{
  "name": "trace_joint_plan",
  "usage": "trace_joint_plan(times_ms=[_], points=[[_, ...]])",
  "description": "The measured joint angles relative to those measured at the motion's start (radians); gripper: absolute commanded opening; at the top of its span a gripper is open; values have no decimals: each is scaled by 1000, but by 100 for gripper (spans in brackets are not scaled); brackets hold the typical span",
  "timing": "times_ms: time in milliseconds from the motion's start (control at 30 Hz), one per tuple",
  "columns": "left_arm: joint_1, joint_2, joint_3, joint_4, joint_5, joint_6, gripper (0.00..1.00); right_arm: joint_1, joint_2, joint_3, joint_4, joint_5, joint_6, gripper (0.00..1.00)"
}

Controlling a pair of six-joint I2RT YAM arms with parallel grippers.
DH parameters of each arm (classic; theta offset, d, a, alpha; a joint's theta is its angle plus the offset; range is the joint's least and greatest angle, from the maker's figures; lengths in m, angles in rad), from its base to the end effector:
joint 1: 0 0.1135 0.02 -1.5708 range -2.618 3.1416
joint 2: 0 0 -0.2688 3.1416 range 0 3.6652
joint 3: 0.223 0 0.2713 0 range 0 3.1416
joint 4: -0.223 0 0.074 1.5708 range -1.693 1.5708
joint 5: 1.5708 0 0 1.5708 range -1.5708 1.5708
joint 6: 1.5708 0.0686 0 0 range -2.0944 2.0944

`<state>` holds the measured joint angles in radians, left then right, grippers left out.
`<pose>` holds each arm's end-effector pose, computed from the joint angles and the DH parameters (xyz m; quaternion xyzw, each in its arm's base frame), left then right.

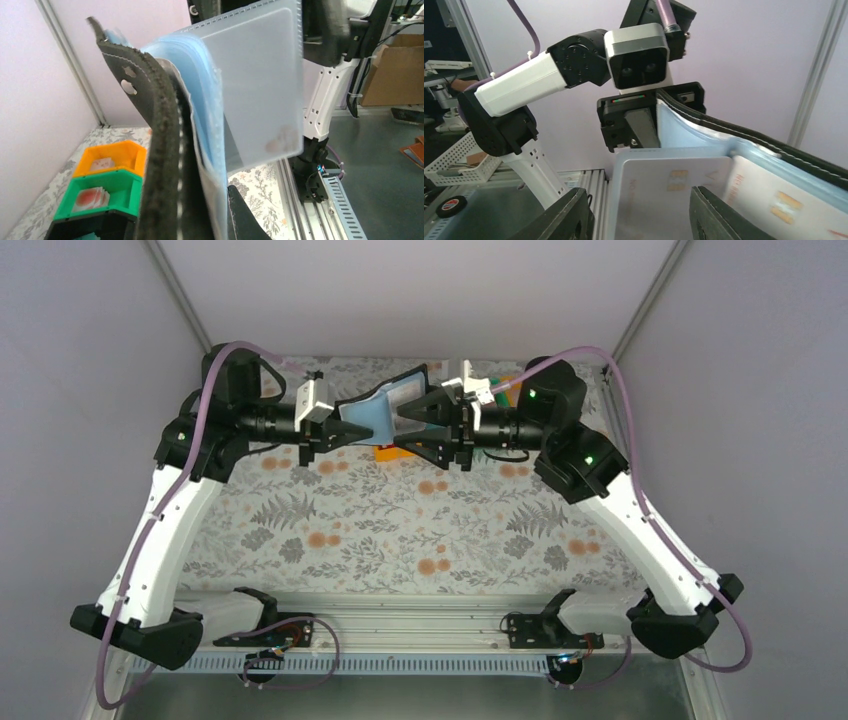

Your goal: Take the credit cards out of the card holder

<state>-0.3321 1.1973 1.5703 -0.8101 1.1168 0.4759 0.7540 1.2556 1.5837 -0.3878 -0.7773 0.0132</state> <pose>0.2075 -0.1368 0.4720 0.5429 0.5460 -0.4131 0.4863 0.1788 0.2339 0.5038 -0.4860 0.5339 0.4933 0.4852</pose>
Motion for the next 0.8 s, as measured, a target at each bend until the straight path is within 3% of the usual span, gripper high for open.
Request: trace_joint_plan(times_ms=[367,567,800], points=[[-1,-9,2,-45,40,61,2,-43,-5,-22,-19,-9,24,48],[-1,-9,8,-48,43,68,2,-43,31,-58,16,-47,58,54],[-1,-8,10,-53,43,75,2,-43,25,-64,34,-61,74,72]])
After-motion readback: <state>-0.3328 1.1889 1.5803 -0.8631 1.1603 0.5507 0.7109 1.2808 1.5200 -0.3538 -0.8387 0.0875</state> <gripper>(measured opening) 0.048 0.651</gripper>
